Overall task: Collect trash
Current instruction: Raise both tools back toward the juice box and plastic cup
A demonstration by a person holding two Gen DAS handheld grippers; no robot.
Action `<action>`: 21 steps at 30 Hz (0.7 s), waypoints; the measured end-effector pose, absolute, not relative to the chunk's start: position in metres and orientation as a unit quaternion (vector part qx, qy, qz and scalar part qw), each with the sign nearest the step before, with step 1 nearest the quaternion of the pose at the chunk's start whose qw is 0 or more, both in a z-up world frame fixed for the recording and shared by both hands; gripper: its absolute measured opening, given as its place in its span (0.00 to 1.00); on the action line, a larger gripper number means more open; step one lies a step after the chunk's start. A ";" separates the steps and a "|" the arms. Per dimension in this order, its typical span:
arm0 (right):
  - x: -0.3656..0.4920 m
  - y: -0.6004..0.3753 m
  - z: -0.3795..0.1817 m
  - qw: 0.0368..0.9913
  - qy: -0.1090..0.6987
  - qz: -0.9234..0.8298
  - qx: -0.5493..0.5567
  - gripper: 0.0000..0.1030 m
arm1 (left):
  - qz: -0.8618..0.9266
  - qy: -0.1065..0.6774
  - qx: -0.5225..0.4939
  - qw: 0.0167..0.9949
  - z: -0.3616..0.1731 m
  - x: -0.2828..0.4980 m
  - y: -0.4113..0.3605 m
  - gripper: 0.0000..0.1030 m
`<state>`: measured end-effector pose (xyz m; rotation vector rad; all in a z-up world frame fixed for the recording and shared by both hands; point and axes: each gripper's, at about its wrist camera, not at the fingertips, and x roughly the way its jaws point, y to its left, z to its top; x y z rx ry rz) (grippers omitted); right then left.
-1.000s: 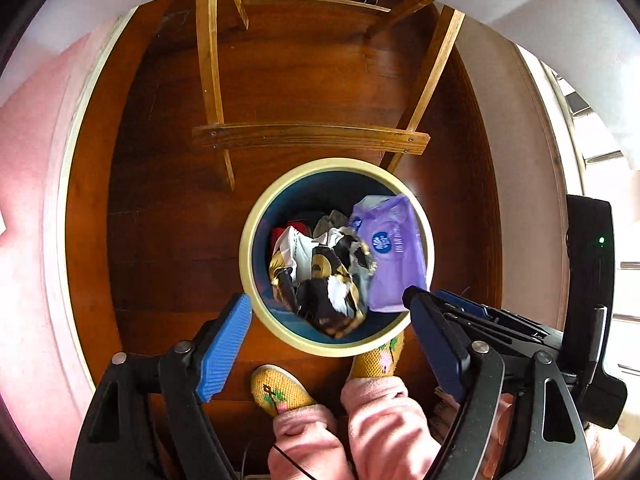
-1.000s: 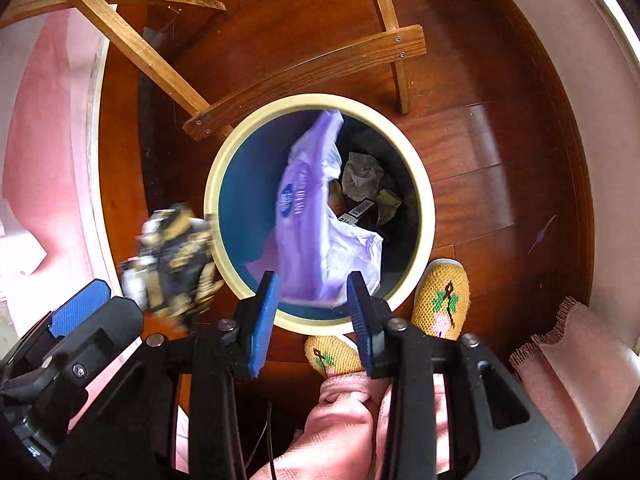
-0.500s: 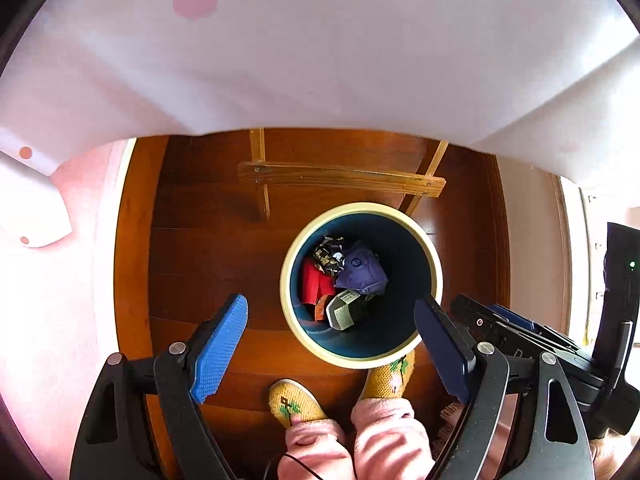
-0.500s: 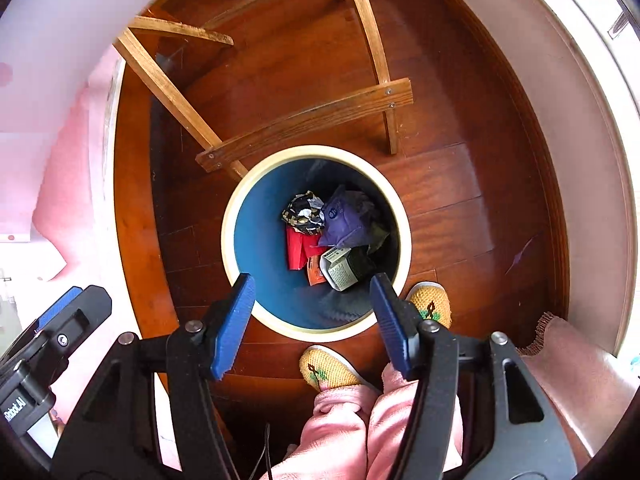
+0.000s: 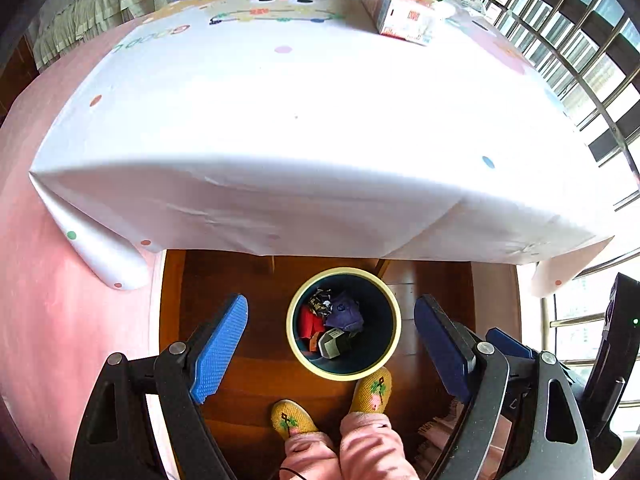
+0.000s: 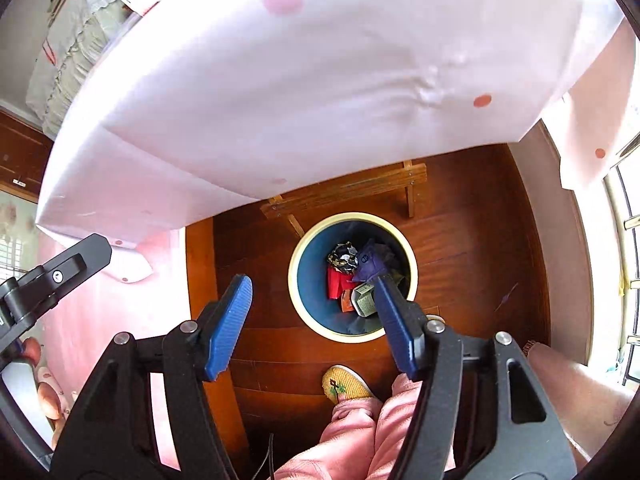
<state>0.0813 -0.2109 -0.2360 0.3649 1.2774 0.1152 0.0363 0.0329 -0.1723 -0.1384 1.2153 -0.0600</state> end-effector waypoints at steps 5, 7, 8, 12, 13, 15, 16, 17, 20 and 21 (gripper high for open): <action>0.075 -0.204 -0.167 0.811 0.559 0.067 0.158 0.62 | -0.049 0.544 -0.064 0.835 -0.105 0.029 0.037 0.84; 0.075 -0.201 -0.142 0.818 0.548 0.069 0.161 0.63 | -0.056 0.533 -0.056 0.842 -0.079 0.028 0.038 0.84; 0.075 -0.200 -0.129 0.821 0.543 0.070 0.161 0.63 | -0.058 0.529 -0.050 0.845 -0.067 0.028 0.038 0.84; 0.078 -0.197 -0.078 0.841 0.512 0.070 0.157 0.64 | -0.072 0.510 -0.042 0.856 -0.024 0.023 0.040 0.84; 0.079 -0.197 -0.068 0.846 0.505 0.069 0.155 0.64 | -0.076 0.505 -0.039 0.859 -0.014 0.023 0.041 0.84; 0.083 -0.196 -0.047 0.854 0.494 0.067 0.147 0.64 | -0.083 0.496 -0.033 0.864 0.005 0.025 0.043 0.84; 0.084 -0.195 -0.039 0.858 0.489 0.066 0.143 0.64 | -0.084 0.491 -0.029 0.867 0.012 0.026 0.044 0.84; 0.087 -0.196 -0.027 0.861 0.484 0.065 0.139 0.64 | -0.083 0.486 -0.026 0.870 0.020 0.028 0.045 0.84; 0.090 -0.189 -0.007 0.872 0.472 0.060 0.115 0.64 | -0.081 0.471 -0.020 0.878 0.040 0.036 0.047 0.84; 0.091 -0.186 -0.003 0.875 0.467 0.060 0.107 0.64 | -0.079 0.467 -0.019 0.881 0.046 0.040 0.049 0.84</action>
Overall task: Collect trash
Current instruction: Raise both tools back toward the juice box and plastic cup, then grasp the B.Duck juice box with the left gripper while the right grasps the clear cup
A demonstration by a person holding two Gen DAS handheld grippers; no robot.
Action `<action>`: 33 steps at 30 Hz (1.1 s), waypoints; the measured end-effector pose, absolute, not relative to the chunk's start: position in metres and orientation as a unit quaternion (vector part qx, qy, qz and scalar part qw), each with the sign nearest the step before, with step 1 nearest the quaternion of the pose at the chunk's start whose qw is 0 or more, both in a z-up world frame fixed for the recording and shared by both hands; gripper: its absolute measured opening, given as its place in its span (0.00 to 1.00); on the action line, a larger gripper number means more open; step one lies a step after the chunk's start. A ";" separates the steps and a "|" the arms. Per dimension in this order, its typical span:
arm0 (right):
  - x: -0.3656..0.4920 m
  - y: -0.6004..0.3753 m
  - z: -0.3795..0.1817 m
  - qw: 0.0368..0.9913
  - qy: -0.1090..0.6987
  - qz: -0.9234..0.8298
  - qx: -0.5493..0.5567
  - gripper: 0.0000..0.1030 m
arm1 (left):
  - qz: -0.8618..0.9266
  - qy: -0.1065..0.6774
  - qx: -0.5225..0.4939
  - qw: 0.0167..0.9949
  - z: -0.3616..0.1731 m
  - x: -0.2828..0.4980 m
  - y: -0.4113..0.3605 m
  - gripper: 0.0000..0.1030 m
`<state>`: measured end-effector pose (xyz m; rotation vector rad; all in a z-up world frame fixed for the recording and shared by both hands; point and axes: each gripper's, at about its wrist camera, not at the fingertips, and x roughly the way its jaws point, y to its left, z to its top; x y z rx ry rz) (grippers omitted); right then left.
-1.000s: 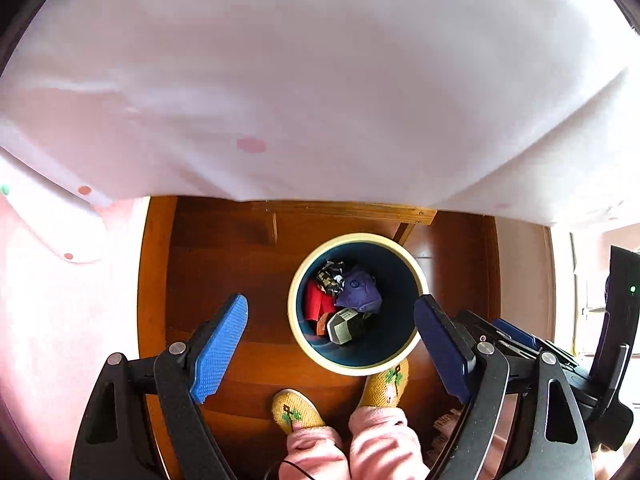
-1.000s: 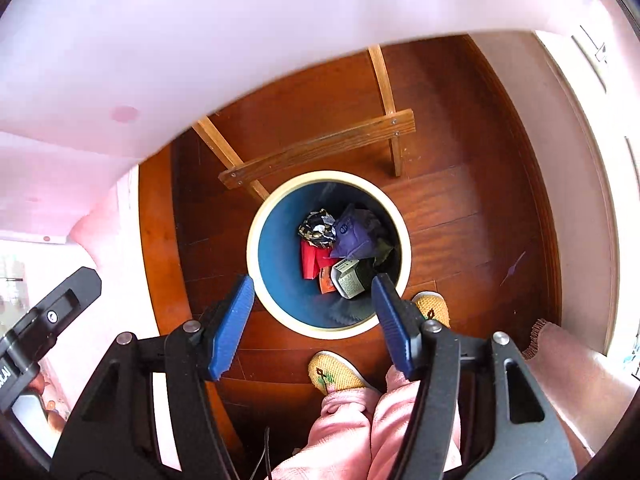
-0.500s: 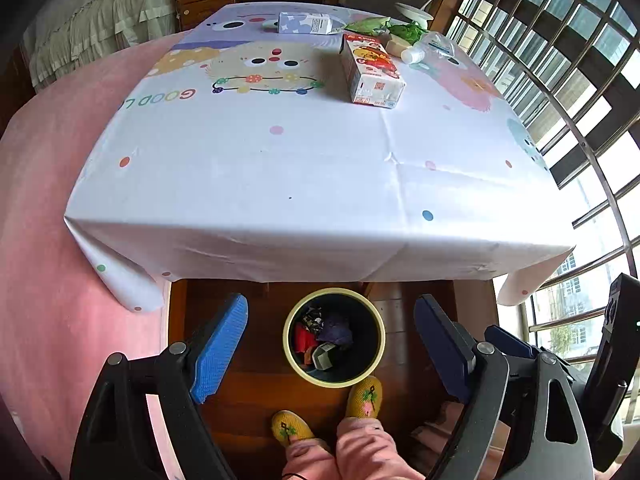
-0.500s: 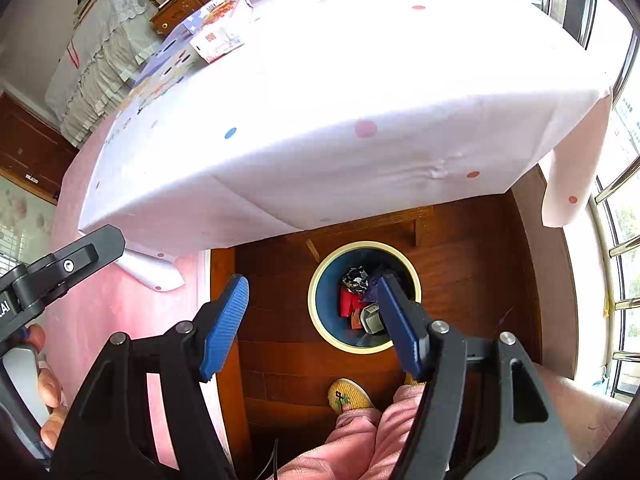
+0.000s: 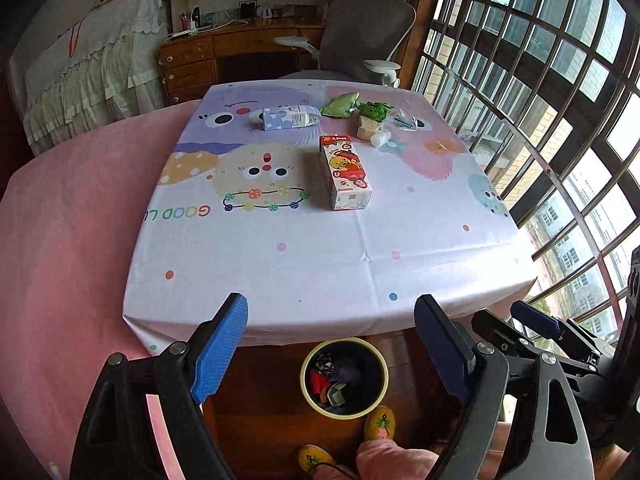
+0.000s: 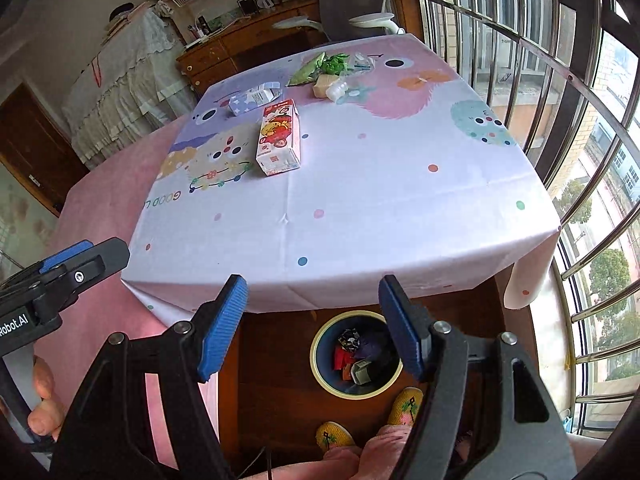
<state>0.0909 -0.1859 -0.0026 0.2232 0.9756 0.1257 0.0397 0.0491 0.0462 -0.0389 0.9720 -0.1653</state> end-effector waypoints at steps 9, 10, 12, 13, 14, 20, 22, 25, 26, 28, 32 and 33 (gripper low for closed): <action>0.118 -0.177 0.024 0.899 0.431 0.055 0.061 0.64 | -0.068 0.458 -0.017 0.886 0.066 0.075 0.057 0.83; 0.124 -0.179 0.026 0.899 0.431 0.053 0.062 0.64 | -0.070 0.464 -0.018 0.883 0.064 0.081 0.056 0.80; 0.139 -0.186 0.025 0.897 0.433 0.049 0.070 0.61 | -0.071 0.470 -0.016 0.880 0.059 0.095 0.052 0.78; 0.149 -0.190 0.022 0.894 0.439 0.048 0.080 0.60 | -0.068 0.472 -0.013 0.879 0.056 0.103 0.049 0.78; 0.161 -0.196 0.018 0.888 0.447 0.045 0.095 0.60 | -0.065 0.473 -0.011 0.879 0.053 0.112 0.046 0.78; 0.246 -0.236 -0.018 0.853 0.491 0.069 0.162 0.35 | -0.039 0.488 -0.018 0.872 0.031 0.178 0.026 0.78; 0.275 -0.247 -0.026 0.846 0.501 0.080 0.165 0.33 | -0.029 0.501 -0.032 0.864 0.022 0.205 0.020 0.78; 0.321 -0.261 -0.038 0.831 0.520 0.100 0.171 0.33 | -0.013 0.527 -0.051 0.848 0.002 0.248 0.007 0.78; 0.337 -0.265 -0.043 0.825 0.528 0.106 0.173 0.33 | -0.007 0.535 -0.057 0.843 -0.005 0.261 0.002 0.78; 0.367 -0.273 -0.051 0.815 0.541 0.118 0.171 0.33 | 0.005 0.548 -0.063 0.834 -0.019 0.285 -0.007 0.78; 0.424 -0.282 -0.066 0.806 0.554 0.129 0.163 0.33 | 0.031 0.570 -0.073 0.818 -0.048 0.326 -0.022 0.77; 0.438 -0.284 -0.068 0.806 0.556 0.129 0.161 0.33 | 0.037 0.576 -0.075 0.813 -0.055 0.335 -0.025 0.77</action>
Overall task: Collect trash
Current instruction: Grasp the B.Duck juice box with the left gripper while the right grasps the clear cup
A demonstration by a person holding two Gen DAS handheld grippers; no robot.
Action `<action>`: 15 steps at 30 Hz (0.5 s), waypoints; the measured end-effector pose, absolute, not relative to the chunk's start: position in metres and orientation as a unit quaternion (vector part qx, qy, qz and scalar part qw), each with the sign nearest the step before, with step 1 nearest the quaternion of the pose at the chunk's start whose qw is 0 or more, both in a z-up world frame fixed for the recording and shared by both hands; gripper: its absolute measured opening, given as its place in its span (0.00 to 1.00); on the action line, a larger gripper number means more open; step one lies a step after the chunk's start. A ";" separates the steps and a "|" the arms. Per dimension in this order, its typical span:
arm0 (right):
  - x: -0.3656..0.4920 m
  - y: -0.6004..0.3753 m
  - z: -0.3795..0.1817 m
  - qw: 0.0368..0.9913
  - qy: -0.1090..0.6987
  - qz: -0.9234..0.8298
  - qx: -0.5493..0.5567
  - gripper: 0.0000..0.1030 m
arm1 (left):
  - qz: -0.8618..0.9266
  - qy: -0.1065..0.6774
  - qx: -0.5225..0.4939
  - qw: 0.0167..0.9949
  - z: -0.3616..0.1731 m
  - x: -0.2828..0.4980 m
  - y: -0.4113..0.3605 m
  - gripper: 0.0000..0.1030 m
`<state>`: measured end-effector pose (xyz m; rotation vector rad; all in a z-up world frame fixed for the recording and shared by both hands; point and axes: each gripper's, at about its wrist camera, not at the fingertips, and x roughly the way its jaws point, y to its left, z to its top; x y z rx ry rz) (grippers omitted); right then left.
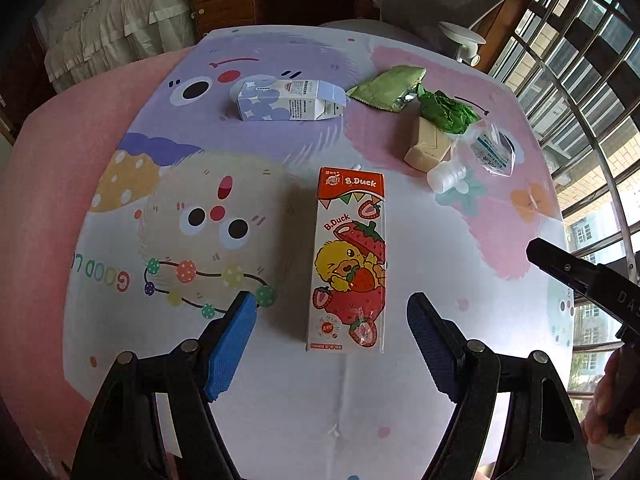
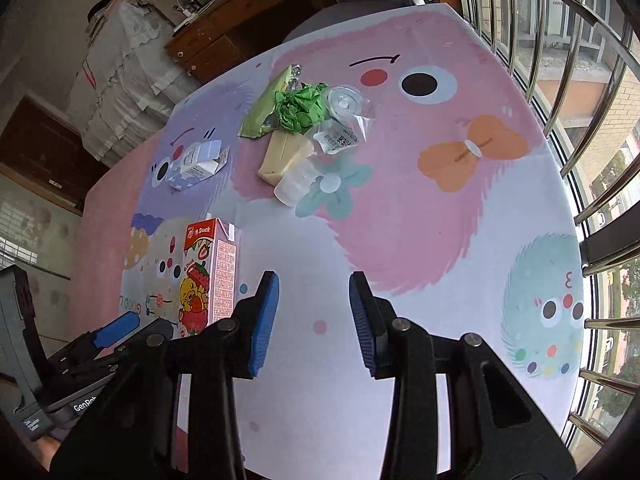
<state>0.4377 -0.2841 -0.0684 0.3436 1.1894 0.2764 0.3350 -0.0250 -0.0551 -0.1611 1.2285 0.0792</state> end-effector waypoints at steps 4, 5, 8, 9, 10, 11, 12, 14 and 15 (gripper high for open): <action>0.486 -0.293 -0.083 0.800 0.562 0.127 0.169 0.33 | 0.057 0.594 -0.082 0.798 -0.078 0.359 -0.031 0.75; 0.497 -0.295 -0.086 0.799 0.562 0.125 0.173 0.33 | 0.060 0.598 -0.084 0.795 -0.082 0.364 -0.032 0.75; 0.524 -0.302 -0.096 0.793 0.564 0.124 0.196 0.33 | 0.069 0.608 -0.086 0.786 -0.093 0.374 -0.034 0.74; 0.531 -0.304 -0.100 0.790 0.565 0.123 0.203 0.33 | 0.071 0.611 -0.087 0.783 -0.097 0.377 -0.034 0.74; 0.538 -0.306 -0.103 0.788 0.566 0.122 0.209 0.33 | 0.073 0.614 -0.087 0.781 -0.100 0.380 -0.035 0.73; 0.545 -0.308 -0.107 0.785 0.568 0.120 0.216 0.33 | 0.074 0.616 -0.086 0.780 -0.102 0.382 -0.035 0.73; 0.549 -0.309 -0.111 0.782 0.570 0.119 0.223 0.33 | 0.076 0.618 -0.086 0.778 -0.104 0.384 -0.035 0.72; 0.557 -0.310 -0.119 0.774 0.575 0.119 0.237 0.33 | 0.078 0.622 -0.088 0.774 -0.110 0.389 -0.036 0.69; 0.560 -0.311 -0.123 0.771 0.577 0.119 0.242 0.33 | 0.078 0.624 -0.091 0.772 -0.112 0.391 -0.036 0.66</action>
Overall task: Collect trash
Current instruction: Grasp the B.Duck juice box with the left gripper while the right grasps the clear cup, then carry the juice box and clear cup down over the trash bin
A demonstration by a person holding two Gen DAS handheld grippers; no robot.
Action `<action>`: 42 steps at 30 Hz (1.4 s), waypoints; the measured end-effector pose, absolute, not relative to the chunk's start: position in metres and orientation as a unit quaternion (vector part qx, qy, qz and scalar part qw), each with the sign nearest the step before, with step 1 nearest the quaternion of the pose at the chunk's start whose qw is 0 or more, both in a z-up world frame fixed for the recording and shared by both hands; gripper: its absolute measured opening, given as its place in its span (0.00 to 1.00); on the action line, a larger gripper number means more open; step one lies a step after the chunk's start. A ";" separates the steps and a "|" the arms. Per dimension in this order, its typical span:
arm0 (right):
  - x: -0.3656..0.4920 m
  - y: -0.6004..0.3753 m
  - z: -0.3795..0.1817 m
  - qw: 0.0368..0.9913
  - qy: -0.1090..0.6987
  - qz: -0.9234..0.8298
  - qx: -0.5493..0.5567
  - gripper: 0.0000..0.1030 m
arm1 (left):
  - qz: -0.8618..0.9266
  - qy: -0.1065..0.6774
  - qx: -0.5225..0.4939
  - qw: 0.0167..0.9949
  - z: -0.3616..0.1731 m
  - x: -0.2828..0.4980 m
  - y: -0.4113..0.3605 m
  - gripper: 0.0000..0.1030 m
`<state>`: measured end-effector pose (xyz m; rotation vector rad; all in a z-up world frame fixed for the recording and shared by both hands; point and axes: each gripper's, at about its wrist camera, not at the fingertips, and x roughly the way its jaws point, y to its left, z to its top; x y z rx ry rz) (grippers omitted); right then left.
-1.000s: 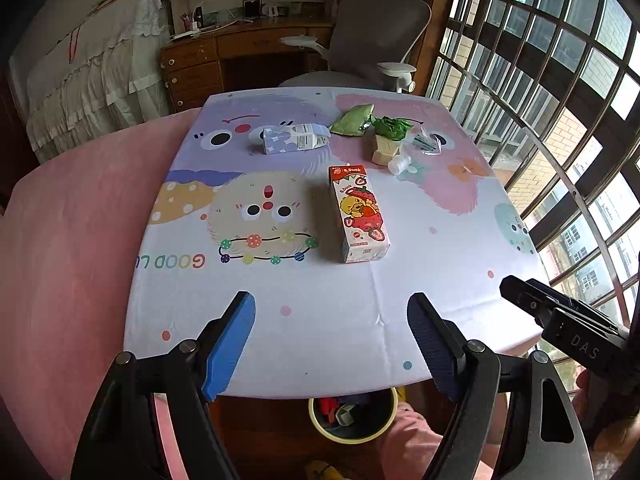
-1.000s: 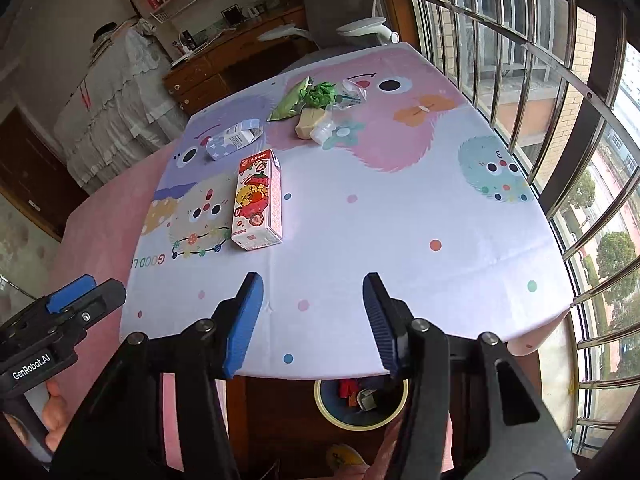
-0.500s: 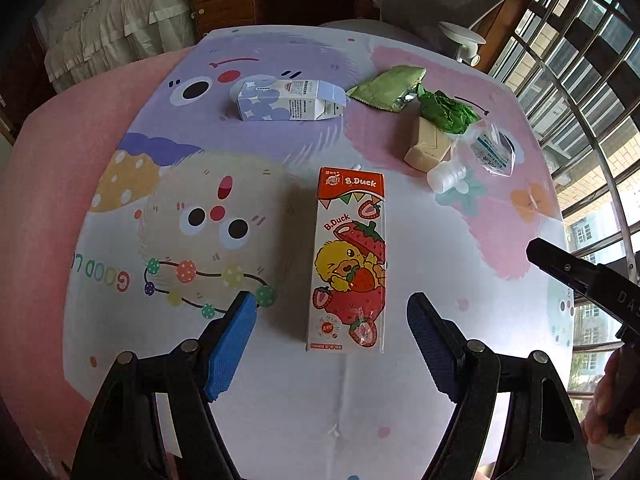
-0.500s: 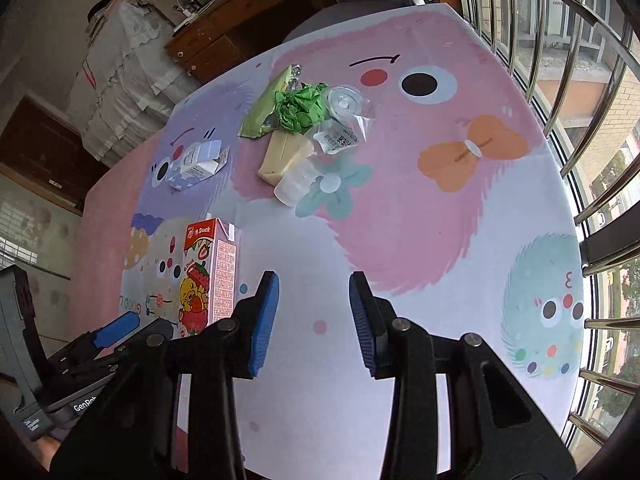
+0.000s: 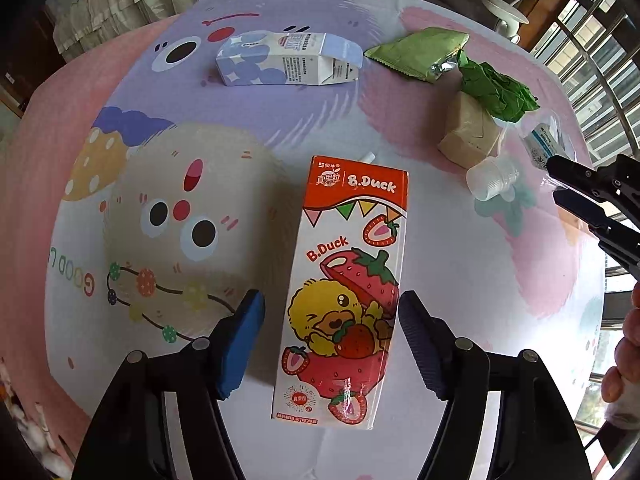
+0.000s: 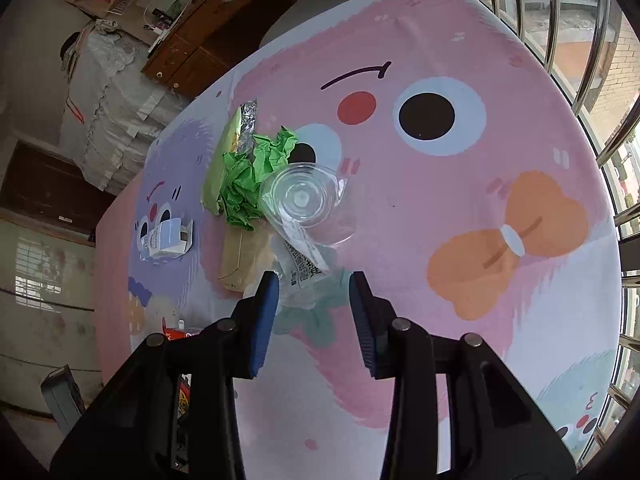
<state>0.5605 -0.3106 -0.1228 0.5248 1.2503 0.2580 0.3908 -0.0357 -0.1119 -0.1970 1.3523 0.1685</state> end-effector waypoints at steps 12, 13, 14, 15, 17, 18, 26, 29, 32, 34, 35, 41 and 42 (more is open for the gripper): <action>0.578 -0.300 -0.135 0.776 0.562 0.121 0.258 0.16 | 0.078 0.626 -0.115 0.768 -0.119 0.398 -0.036 0.52; 0.576 -0.299 -0.132 0.780 0.559 0.121 0.254 0.16 | 0.081 0.621 -0.115 0.771 -0.116 0.396 -0.034 0.52; 0.575 -0.295 -0.128 0.784 0.555 0.125 0.249 0.16 | 0.083 0.616 -0.115 0.775 -0.113 0.392 -0.031 0.52; 0.572 -0.294 -0.125 0.787 0.553 0.129 0.243 0.15 | 0.085 0.613 -0.113 0.777 -0.109 0.389 -0.030 0.52; 0.560 -0.291 -0.118 0.791 0.551 0.139 0.228 0.15 | 0.091 0.606 -0.108 0.783 -0.102 0.383 -0.028 0.52; 0.556 -0.289 -0.115 0.792 0.551 0.143 0.218 0.15 | 0.093 0.601 -0.107 0.786 -0.097 0.376 -0.028 0.52; 0.493 -0.268 -0.088 0.795 0.556 0.181 0.160 0.15 | 0.098 0.572 -0.106 0.808 -0.059 0.330 -0.015 0.52; 0.462 -0.259 -0.076 0.795 0.557 0.200 0.131 0.15 | 0.094 0.564 -0.104 0.814 -0.043 0.306 -0.003 0.52; 0.429 -0.248 -0.067 0.794 0.559 0.214 0.104 0.15 | 0.087 0.556 -0.096 0.821 -0.033 0.279 0.007 0.52; 0.408 -0.240 -0.061 0.793 0.561 0.221 0.089 0.15 | 0.081 0.551 -0.088 0.826 -0.027 0.262 0.013 0.52; 0.399 -0.237 -0.057 0.793 0.561 0.222 0.083 0.15 | 0.077 0.549 -0.085 0.828 -0.025 0.253 0.016 0.52; 0.335 -0.211 -0.043 0.798 0.558 0.215 0.077 0.15 | 0.042 0.536 -0.054 0.842 -0.014 0.199 0.033 0.52; 0.323 -0.205 -0.041 0.800 0.556 0.212 0.078 0.15 | 0.036 0.533 -0.049 0.844 -0.012 0.190 0.036 0.52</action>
